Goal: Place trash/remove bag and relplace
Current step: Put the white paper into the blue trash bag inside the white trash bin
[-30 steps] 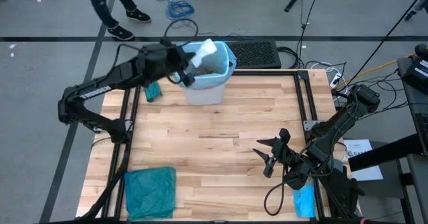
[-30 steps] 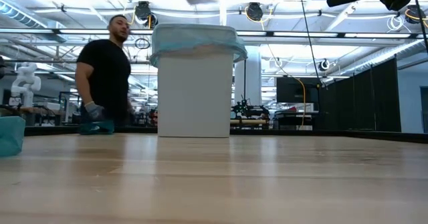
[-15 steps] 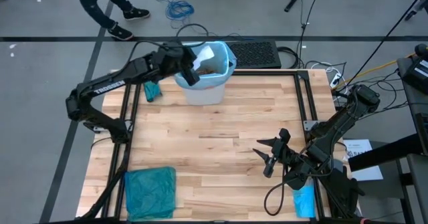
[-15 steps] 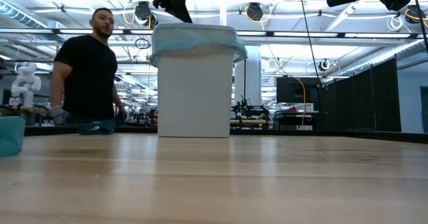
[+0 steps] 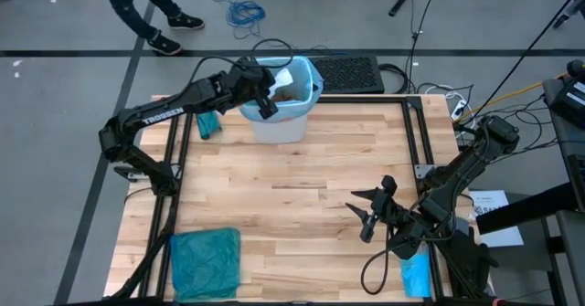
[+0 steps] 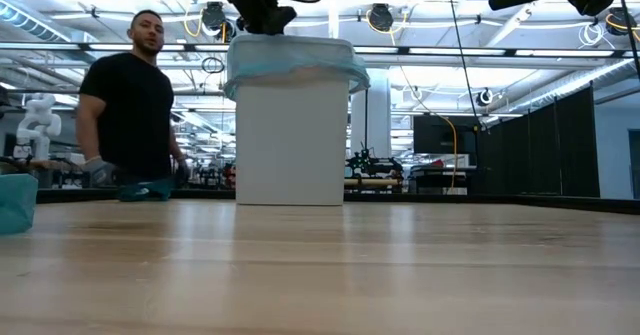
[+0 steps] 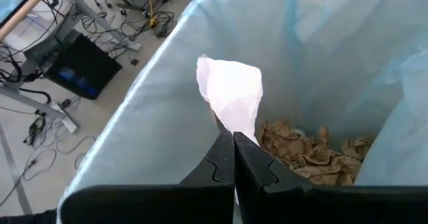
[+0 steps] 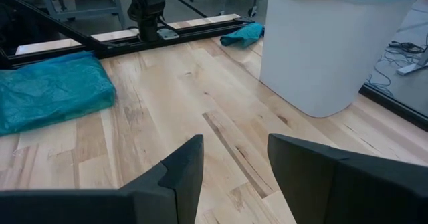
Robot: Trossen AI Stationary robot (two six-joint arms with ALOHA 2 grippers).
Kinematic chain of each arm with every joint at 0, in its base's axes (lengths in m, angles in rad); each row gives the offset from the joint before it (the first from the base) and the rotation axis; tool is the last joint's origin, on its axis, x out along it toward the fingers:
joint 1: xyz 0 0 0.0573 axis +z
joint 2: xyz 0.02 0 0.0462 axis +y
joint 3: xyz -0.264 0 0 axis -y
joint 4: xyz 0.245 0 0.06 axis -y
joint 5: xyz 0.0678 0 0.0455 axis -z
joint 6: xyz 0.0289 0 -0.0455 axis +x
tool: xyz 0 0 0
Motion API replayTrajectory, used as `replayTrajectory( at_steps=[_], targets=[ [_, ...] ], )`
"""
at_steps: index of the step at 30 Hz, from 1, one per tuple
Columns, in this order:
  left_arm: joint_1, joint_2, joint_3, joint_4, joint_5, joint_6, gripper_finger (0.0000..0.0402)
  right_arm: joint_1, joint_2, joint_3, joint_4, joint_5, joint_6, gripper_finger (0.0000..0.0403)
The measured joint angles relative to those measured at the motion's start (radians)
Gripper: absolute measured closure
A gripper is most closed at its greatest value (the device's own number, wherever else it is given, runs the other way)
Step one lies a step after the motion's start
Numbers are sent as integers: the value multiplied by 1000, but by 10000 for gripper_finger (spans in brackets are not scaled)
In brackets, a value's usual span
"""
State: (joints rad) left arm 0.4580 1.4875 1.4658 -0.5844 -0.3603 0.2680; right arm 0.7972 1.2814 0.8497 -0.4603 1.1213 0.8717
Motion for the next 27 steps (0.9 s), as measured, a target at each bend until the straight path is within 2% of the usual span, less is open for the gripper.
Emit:
replayTrajectory(
  at_steps=[27],
  targets=[
    [1,0,0,-54,0,-26,401,0,0,0,0,0,4,243]
  ],
)
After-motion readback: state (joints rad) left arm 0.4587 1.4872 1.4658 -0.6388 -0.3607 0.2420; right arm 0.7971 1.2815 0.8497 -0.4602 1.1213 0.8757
